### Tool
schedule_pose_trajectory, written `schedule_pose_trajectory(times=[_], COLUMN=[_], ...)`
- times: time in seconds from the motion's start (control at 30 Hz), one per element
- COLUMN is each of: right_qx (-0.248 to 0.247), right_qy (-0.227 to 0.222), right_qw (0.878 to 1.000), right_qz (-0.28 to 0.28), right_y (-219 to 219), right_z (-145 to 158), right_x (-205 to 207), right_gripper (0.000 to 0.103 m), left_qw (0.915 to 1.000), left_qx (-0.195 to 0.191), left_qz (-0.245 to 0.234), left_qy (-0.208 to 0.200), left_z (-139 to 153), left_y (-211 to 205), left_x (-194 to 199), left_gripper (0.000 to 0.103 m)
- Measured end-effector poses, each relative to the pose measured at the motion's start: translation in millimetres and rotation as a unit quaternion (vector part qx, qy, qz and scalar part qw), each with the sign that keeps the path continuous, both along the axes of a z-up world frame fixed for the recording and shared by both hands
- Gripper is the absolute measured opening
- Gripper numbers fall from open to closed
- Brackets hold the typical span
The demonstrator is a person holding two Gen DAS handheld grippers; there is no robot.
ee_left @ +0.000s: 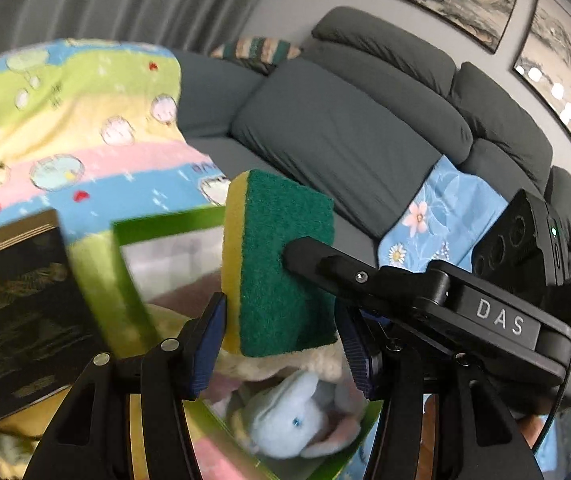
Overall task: Organize soft objects
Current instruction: 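Carry the sponge into the white box and open the right gripper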
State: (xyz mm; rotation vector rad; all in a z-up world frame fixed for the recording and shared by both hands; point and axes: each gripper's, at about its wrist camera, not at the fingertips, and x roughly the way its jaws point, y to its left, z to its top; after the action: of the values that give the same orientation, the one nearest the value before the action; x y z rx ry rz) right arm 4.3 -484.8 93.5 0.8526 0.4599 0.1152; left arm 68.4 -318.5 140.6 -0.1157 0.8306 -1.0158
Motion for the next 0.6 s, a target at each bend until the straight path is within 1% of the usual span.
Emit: schedule_pose_trajectory(times=[0.1,0.27,0.37,0.4,0.47,0.53,0.57,0.6], right_qx=[-0.003,-0.004,-0.012,-0.014,-0.012,-0.013,-0.018,-0.024], right_qy=[0.015,0.055,0.079,0.083,0.076,0.072,0.072,0.073], right_qw=[1.0,0.997,0.993,0.993,0.993,0.992,0.992,0.991], right_qz=[-0.026,-0.059,-0.081,-0.086,-0.09,-0.098,-0.106,-0.113], right_y=[-11,-25,-31,-33,-35,-36,-36,-36], right_z=[-8,-22,-29,-29,-28,-27,-25,-24], right_x=[-2,2,2,2,-2,-8,-11,-14], right_gripper=[0.041,0.04,0.04,0.04,0.041,0.047,0.05,0.056], left_qw=[0.9999,0.9992,0.9989,0.999,0.9991,0.9992,0.9992,0.9993], left_qx=[0.002,0.034,0.042,0.041,0.038,0.038,0.038,0.033], left_qz=[-0.014,-0.021,-0.021,-0.019,-0.016,-0.013,-0.012,-0.013], left_qy=[0.006,0.01,0.008,0.006,0.0,-0.007,-0.009,-0.01], left_z=[-9,-23,-29,-30,-28,-23,-22,-20], left_y=[-15,-38,-44,-45,-43,-40,-38,-35], left_x=[0,-2,-5,-6,-9,-11,-11,-12], left_gripper=[0.055,0.055,0.055,0.055,0.055,0.057,0.064,0.068])
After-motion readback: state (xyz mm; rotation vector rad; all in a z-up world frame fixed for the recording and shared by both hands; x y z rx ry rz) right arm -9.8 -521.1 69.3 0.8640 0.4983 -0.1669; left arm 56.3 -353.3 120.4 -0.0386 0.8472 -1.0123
